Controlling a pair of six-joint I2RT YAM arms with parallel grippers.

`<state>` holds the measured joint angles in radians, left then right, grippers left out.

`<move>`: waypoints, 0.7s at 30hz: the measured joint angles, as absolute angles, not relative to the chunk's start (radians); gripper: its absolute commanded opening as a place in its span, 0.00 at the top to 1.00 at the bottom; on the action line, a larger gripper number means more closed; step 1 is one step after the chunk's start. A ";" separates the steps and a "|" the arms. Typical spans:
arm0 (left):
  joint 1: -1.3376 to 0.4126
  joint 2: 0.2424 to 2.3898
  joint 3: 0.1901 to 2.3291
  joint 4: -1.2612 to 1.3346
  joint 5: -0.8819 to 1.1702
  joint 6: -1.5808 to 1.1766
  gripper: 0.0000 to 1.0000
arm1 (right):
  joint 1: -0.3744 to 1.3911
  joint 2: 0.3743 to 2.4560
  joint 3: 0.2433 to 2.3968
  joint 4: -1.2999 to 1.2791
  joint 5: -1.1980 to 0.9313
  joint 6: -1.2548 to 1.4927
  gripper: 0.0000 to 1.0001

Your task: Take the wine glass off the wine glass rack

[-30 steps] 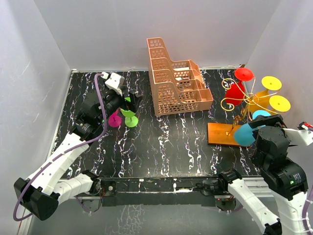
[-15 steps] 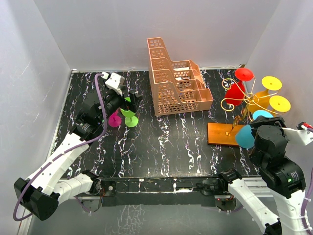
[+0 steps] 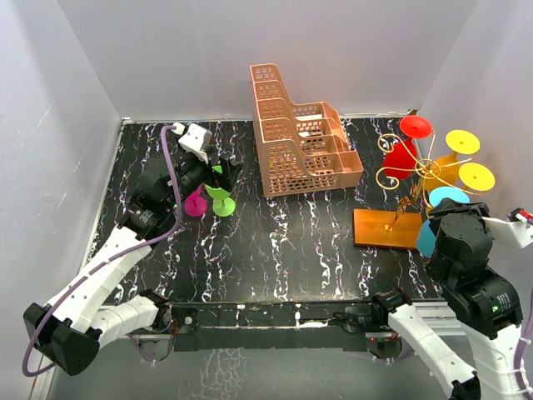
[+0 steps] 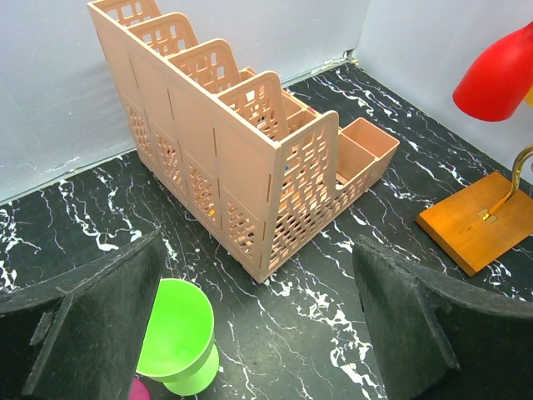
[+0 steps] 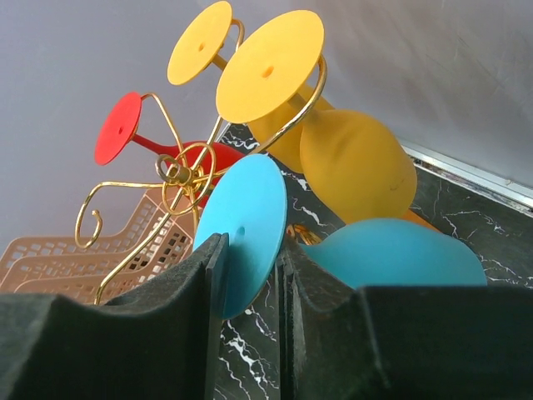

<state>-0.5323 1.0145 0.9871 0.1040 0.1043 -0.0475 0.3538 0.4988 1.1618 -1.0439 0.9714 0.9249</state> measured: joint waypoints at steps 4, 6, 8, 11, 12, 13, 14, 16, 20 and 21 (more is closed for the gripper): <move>-0.532 1.013 0.987 0.104 0.104 -0.047 0.07 | 0.356 0.499 1.169 -1.052 0.970 0.923 0.80; -0.532 1.011 0.987 0.104 0.104 -0.047 0.07 | 0.359 0.499 1.172 -1.055 0.970 0.922 0.82; -0.532 1.011 0.987 0.104 0.104 -0.047 0.07 | 0.360 0.499 1.175 -1.059 0.970 0.923 0.85; -0.532 1.011 0.987 0.104 0.104 -0.047 0.07 | 0.360 0.499 1.186 -1.074 0.962 0.922 0.85; -0.532 1.011 0.987 0.104 0.104 -0.047 0.07 | 0.360 0.499 1.189 -1.076 0.961 0.922 0.85; -0.532 1.011 0.987 0.104 0.104 -0.047 0.07 | 0.360 0.499 1.191 -1.079 0.961 0.921 0.85; -0.532 1.011 0.987 0.104 0.104 -0.047 0.07 | 0.360 0.499 1.193 -1.083 0.960 0.920 0.83; -0.532 1.011 0.987 0.104 0.104 -0.047 0.07 | 0.360 0.499 1.197 -1.089 0.958 0.918 0.81; -0.534 1.011 0.987 0.104 0.104 -0.047 0.08 | 0.360 0.499 1.206 -1.097 0.959 0.896 0.82; -0.534 1.011 0.987 0.104 0.104 -0.047 0.08 | 0.360 0.499 1.208 -1.097 0.959 0.887 0.81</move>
